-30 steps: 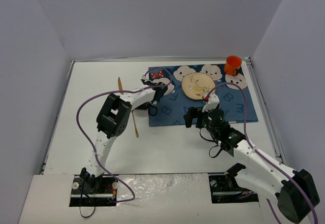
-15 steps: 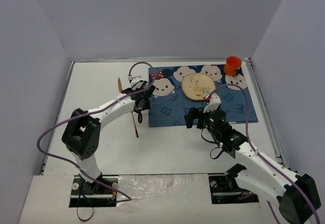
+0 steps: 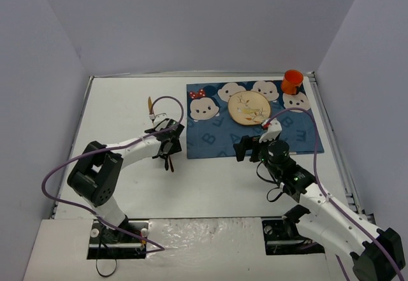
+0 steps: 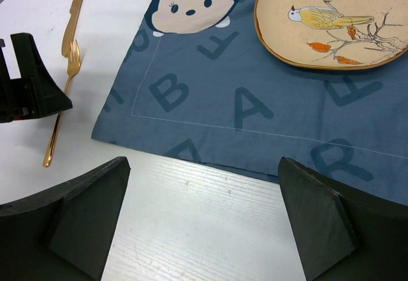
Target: Set the dinner table for one person
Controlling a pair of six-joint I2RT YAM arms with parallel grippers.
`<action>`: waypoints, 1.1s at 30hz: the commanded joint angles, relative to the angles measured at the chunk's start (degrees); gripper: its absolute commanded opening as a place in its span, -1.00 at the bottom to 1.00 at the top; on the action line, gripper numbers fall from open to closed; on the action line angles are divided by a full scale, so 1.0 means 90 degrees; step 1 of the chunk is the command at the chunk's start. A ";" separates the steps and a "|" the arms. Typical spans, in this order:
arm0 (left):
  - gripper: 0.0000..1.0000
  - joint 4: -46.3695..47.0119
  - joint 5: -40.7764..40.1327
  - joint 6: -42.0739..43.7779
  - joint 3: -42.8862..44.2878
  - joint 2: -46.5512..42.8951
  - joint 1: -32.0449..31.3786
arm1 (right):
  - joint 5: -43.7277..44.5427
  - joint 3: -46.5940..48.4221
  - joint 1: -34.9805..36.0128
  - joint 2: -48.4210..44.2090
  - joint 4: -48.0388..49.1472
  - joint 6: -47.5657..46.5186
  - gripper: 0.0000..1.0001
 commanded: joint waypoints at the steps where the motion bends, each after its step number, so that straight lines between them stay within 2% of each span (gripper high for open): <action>1: 0.13 0.0673 0.0001 -0.0116 -0.0038 -0.0175 0.0132 | 0.0089 0.0065 0.0033 -0.0101 0.0215 -0.0094 0.97; 7: -0.13 0.1169 0.0200 -0.0034 -0.0336 0.0054 0.0386 | 0.0099 0.0084 0.0033 -0.0117 0.0202 -0.0133 0.97; 12: -0.35 0.1201 0.0278 0.0007 -0.0336 0.0263 0.0421 | 0.0099 0.0114 0.0033 -0.0072 0.0195 -0.0124 0.97; 16: -0.69 0.1178 0.0357 -0.0028 -0.0337 0.0413 0.0368 | 0.0103 0.0153 0.0033 -0.0072 0.0195 -0.0133 0.97; 18: -0.97 0.1057 0.0353 -0.0018 -0.0294 0.0460 0.0338 | 0.0108 0.0162 0.0042 -0.0072 0.0205 -0.0143 0.97; 23: -1.00 0.0306 0.0281 0.0182 0.0361 0.0239 0.0281 | 0.0119 0.0225 0.0042 -0.0135 0.0134 -0.0142 0.97; 27: -1.00 -0.0261 0.0251 0.0662 0.1500 0.0236 0.0102 | 0.0162 0.0280 0.0033 -0.0238 0.0088 -0.0118 0.97; 33: -1.00 -0.0612 0.0554 0.0961 0.3183 0.0973 -0.0140 | 0.0322 0.0403 0.0033 -0.0313 -0.0051 -0.0104 0.97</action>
